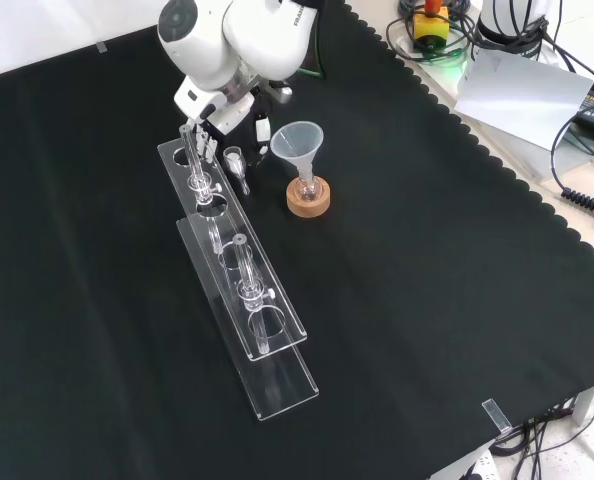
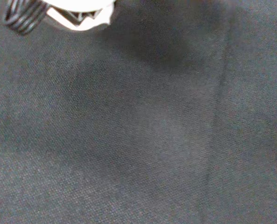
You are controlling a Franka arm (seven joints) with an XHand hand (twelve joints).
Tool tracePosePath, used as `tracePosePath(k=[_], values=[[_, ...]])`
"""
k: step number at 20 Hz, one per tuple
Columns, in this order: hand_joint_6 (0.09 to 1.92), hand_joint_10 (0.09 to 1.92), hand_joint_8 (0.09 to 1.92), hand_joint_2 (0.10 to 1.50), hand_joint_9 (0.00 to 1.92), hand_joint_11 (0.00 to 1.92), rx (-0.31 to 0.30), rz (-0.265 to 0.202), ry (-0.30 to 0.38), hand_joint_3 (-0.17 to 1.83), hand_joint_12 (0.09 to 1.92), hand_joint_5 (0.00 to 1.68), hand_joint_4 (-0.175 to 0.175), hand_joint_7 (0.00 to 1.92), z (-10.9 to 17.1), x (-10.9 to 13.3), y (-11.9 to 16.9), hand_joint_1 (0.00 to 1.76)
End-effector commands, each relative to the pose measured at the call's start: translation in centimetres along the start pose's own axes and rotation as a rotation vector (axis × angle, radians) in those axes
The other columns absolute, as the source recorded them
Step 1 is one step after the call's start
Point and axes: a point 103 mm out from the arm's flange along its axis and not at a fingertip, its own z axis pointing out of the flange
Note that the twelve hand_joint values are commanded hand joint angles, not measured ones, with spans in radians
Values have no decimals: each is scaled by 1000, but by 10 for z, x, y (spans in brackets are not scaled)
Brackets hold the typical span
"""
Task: Pick up the weighing funnel.
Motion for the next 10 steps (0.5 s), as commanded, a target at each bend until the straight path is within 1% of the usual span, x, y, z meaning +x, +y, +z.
tracePosePath(k=[1, 9, 10], values=[[1071, 511, 670, 715, 924, 517, -25, 28, 18, 741, 1272, 1065, 175, 681, -16, -15, -22, 1060], [1073, 511, 670, 716, 924, 521, -77, 88, 75, 740, 1272, 1063, 175, 678, -33, -28, -52, 1059], [1073, 511, 671, 716, 925, 521, -82, 97, 94, 740, 1272, 1063, 175, 678, -35, -29, -55, 1059]])
